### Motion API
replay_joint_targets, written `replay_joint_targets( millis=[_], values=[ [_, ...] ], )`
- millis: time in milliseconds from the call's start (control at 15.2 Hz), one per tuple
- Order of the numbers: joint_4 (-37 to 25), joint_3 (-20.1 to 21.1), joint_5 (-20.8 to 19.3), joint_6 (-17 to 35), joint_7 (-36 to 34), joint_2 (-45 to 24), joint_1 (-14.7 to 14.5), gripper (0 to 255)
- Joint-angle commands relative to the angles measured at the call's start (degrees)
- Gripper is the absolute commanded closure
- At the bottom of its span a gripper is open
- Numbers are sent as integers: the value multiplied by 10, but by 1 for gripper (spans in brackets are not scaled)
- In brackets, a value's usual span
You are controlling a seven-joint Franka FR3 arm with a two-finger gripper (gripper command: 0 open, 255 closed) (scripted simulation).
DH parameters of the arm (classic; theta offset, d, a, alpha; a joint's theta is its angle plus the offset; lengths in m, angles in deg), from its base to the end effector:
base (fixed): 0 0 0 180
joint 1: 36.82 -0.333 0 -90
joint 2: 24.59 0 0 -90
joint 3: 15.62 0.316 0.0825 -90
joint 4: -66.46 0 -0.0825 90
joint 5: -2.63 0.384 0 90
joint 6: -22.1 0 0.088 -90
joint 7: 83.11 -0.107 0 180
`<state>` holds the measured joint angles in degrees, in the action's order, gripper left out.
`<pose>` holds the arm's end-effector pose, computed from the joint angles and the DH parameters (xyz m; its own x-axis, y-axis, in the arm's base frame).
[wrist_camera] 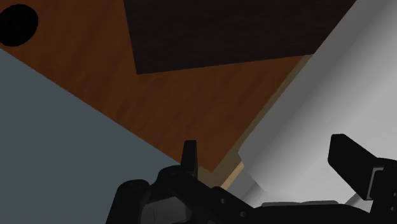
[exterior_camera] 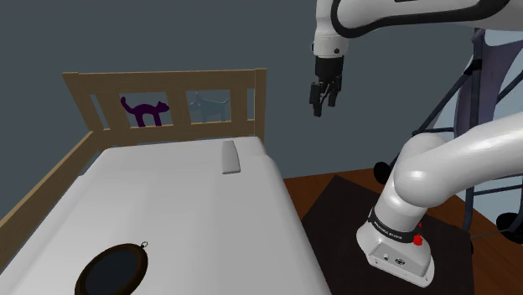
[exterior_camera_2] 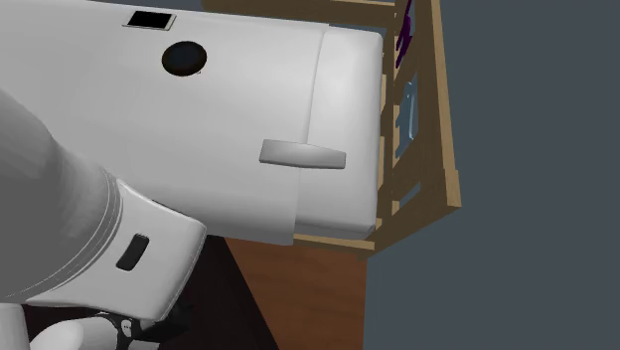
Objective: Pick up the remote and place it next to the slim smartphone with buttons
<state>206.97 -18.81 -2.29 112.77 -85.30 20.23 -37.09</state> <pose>0.3038 -0.0280 0.5447 0.9939 -0.0683 -0.0864 -0.0642 -0.9967 0.0495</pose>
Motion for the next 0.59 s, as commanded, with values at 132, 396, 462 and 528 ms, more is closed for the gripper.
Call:
replay_joint_targets(
  millis=[132,396,462,528],
  values=[
    [5,18,17,32,-40,-25,-1,0],
    [4,53,46,97,-116,-86,-3,0],
    [2,62,52,113,-135,-103,-3,0],
    [-2,70,57,128,-153,-121,-3,0]
  ],
)
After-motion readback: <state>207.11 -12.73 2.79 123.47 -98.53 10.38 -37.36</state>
